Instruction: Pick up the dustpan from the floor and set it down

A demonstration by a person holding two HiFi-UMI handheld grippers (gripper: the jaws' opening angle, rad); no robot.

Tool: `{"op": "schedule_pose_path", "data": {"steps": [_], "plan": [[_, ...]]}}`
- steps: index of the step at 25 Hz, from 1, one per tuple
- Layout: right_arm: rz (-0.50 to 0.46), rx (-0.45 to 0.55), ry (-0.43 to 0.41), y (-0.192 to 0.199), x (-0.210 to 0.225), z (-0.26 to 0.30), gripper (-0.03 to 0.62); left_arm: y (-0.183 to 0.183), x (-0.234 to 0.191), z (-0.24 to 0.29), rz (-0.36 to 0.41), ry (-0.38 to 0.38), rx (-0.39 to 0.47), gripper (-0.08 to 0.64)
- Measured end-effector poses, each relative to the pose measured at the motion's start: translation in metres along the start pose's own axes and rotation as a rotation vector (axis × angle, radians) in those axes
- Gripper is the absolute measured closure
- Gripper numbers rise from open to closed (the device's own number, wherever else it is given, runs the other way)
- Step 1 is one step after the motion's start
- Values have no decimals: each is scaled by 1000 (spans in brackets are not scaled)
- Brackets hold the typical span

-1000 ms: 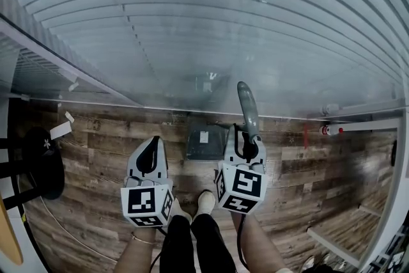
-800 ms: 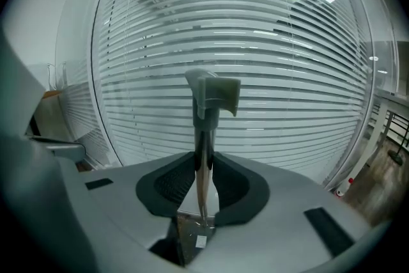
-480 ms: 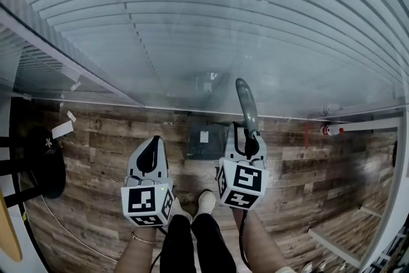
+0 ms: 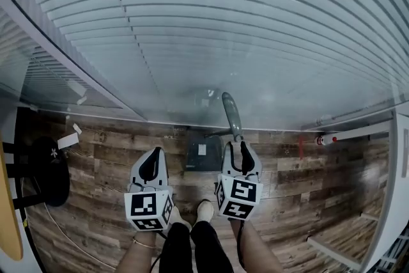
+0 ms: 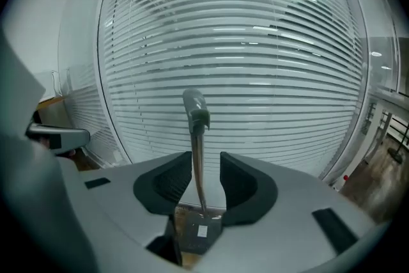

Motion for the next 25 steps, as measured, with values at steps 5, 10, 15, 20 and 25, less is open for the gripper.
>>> {"op": "schedule_pose_path", "data": {"steps": [5,10,15,20,25], "plan": [[-42,13,25,-23,16,-36,459,-30,20,-19,5,13,19,543],[-35,50,21,-61,35,-88,472,-69,52,-55,13,30,29,543],[-43,157,46,-143,62,-139,519,-146,99,-91,49,105,108,543],[-39,205,2,-173,59,-163,552,-176,106,-108,40,132,156,543],[-28,242,-5,-199,66,-189,557,-213,123,-127,39,168,195,543]]}}
Point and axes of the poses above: the fingertips, and each gripper's own axes: z forward along the fingers, x to its right, y out of its underside, the point moved 1 cm from there along -z, backward along the fingers, and after that the axes turned 14 degrees about -z, right-handed, at the moved point
